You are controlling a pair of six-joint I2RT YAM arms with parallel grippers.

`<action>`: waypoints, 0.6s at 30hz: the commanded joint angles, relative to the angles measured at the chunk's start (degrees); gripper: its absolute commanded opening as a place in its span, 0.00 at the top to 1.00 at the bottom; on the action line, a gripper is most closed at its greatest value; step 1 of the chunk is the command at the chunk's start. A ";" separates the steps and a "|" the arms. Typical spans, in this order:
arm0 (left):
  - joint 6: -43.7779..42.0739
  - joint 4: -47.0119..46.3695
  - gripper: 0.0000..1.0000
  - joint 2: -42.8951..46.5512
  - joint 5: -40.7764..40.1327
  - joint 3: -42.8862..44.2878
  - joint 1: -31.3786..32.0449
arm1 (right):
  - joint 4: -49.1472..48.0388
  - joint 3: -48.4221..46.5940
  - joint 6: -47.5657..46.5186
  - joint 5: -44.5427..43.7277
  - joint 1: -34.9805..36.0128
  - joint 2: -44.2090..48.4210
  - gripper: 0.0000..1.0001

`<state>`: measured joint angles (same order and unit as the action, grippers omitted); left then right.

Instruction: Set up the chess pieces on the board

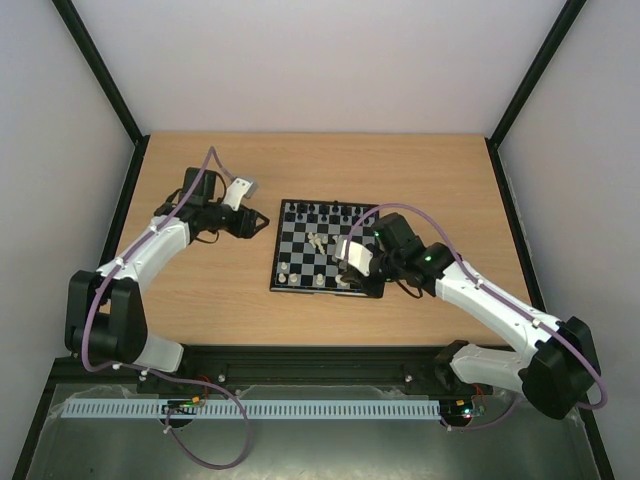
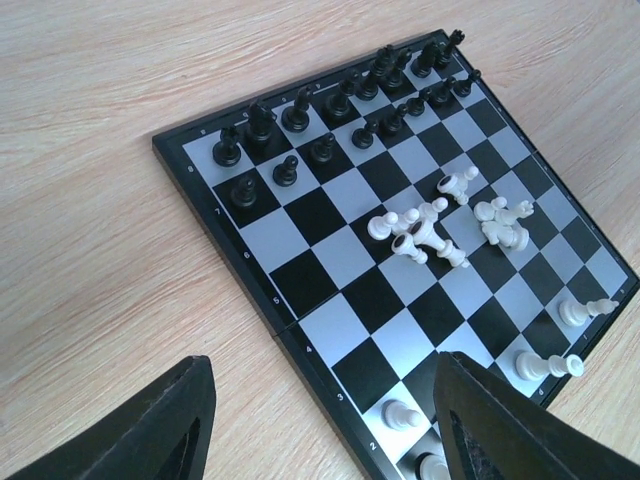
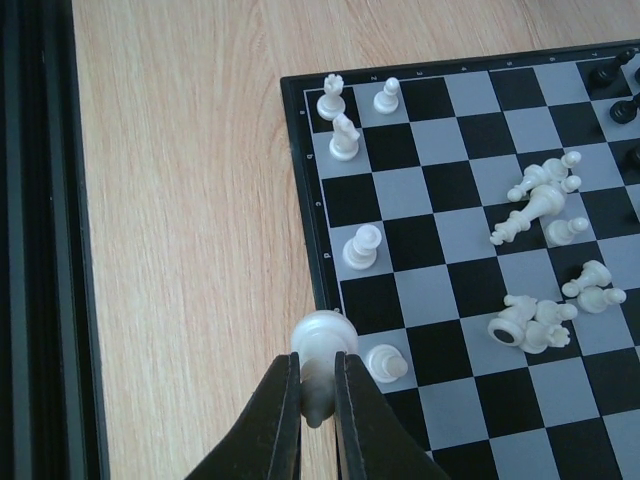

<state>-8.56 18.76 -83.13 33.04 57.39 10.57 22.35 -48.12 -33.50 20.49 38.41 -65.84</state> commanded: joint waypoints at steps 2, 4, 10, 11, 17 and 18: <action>0.90 -1.27 0.36 1.31 -0.22 -1.92 -0.28 | -0.09 0.18 -3.42 -0.98 0.65 -0.68 0.97; 0.97 -1.27 0.36 1.84 -0.28 -2.32 -0.30 | 0.10 -0.76 -3.46 -0.85 0.86 -2.09 0.97; 1.00 -1.34 0.36 3.00 0.04 -2.93 -0.33 | -0.89 -4.30 3.29 -2.40 0.85 -7.55 0.97; 0.92 -1.36 0.36 3.09 0.17 -3.06 -0.33 | -0.79 -4.61 4.12 -1.83 0.85 -8.23 0.96; 1.53 -1.80 0.36 3.71 1.03 -3.64 -0.39 | -0.51 -4.75 4.01 -1.37 0.87 -10.86 0.96; 1.61 -1.79 0.36 3.76 1.18 -3.65 -0.37 | -0.36 -4.89 3.66 -1.87 0.85 -11.54 0.95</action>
<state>-7.68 17.45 -81.08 32.97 54.92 10.57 21.08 -51.29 -30.41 18.90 38.98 -75.35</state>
